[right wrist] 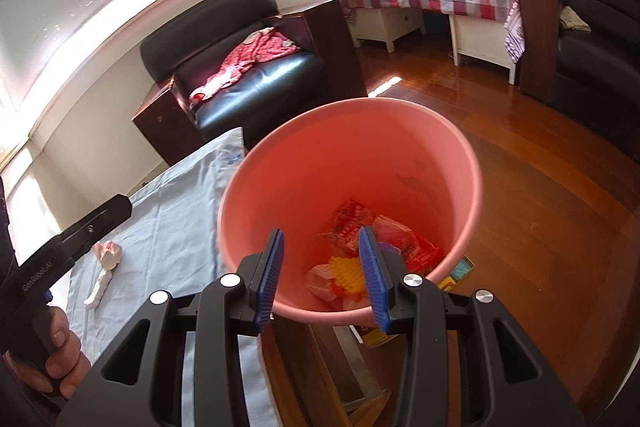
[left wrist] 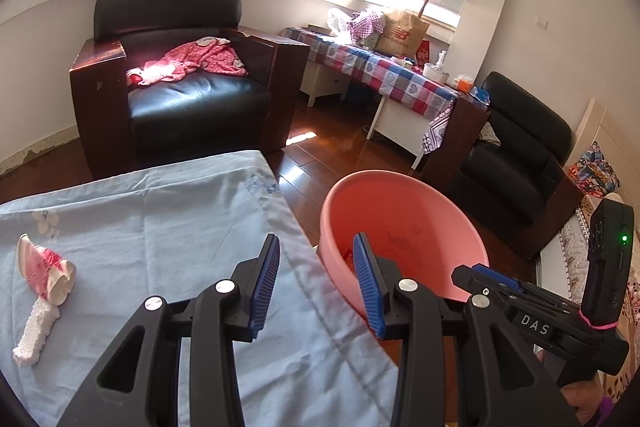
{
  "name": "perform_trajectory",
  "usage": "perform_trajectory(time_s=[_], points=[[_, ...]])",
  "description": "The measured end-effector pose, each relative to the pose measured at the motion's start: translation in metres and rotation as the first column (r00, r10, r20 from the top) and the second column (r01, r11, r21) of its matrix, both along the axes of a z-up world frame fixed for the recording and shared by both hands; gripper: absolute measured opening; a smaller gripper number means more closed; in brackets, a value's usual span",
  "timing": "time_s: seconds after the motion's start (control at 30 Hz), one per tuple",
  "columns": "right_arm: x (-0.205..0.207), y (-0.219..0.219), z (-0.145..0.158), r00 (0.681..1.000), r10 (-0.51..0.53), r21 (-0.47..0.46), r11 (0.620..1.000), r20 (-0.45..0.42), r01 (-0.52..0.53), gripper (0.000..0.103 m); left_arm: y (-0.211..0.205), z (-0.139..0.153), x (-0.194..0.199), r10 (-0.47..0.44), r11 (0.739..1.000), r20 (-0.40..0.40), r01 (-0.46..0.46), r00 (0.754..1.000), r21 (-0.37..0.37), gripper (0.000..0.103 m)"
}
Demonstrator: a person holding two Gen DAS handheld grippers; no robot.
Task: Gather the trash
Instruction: 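Move both tools back over the paper cup and foam strip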
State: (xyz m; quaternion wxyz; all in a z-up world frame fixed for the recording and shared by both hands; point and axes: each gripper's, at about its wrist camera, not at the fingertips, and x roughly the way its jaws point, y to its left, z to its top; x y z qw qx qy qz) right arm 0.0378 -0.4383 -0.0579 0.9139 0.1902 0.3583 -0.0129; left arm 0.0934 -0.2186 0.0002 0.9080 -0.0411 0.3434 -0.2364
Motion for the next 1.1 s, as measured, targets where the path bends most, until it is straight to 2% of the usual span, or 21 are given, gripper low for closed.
perform_trajectory(time_s=[0.37,0.63,0.87,1.0,1.1], points=[[0.009,0.052,0.012,0.991,0.136,-0.015,0.991,0.015,-0.135,0.040,0.050,-0.001,-0.024,0.058,0.996,0.049,-0.061,0.997,0.059,0.043],[0.015,0.096,0.014,0.976,0.218,-0.036,0.975,-0.006,-0.218,0.040,0.109,-0.013,-0.034,0.149,0.985,0.022,-0.150,0.989,0.082,0.045],[0.020,0.133,0.012,0.957,0.288,-0.043,0.956,-0.029,-0.289,0.040,0.170,-0.023,-0.043,0.252,0.963,0.008,-0.251,0.968,0.102,0.046],[0.024,0.152,0.009,0.944,0.325,-0.047,0.944,-0.046,-0.328,0.040,0.204,-0.033,-0.048,0.309,0.939,0.016,-0.307,0.951,0.154,0.049],[0.027,0.165,0.005,0.934,0.353,-0.056,0.933,-0.063,-0.356,0.040,0.227,-0.046,-0.046,0.343,0.925,-0.017,-0.335,0.939,0.181,0.049]])
